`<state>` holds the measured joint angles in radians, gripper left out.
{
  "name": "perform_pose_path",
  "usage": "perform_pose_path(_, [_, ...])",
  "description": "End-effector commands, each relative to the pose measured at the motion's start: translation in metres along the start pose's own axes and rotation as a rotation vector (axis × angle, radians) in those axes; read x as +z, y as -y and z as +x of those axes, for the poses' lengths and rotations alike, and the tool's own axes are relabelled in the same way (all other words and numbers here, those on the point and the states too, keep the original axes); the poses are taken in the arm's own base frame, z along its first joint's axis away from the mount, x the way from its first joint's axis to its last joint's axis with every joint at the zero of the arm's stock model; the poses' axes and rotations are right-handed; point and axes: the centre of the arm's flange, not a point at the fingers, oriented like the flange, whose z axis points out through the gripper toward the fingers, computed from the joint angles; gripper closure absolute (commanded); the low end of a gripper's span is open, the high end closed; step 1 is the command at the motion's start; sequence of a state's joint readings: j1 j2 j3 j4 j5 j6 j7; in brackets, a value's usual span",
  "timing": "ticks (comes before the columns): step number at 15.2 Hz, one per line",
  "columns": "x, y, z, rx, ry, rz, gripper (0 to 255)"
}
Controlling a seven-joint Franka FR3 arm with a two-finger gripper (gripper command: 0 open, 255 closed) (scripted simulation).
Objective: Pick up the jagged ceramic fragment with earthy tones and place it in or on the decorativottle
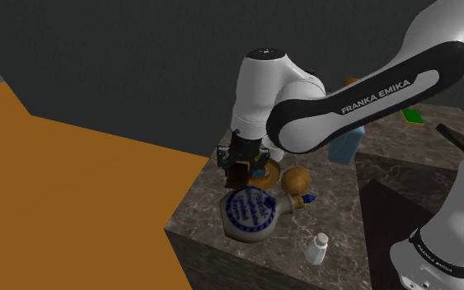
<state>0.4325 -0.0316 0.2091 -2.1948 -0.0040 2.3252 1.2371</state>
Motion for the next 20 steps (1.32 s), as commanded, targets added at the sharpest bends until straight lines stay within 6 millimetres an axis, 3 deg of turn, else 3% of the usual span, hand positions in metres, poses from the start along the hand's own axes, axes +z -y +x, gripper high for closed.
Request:
perform_pose_path(1, [-0.004,-0.024,-0.011,0.0,-0.001,0.0,255])
perform_pose_path(5, [-0.016,-0.073,-0.036,0.0,-0.001,0.0,255])
perform_pose_path(20, [0.064,-0.085,-0.041,0.0,-0.001,0.0,255])
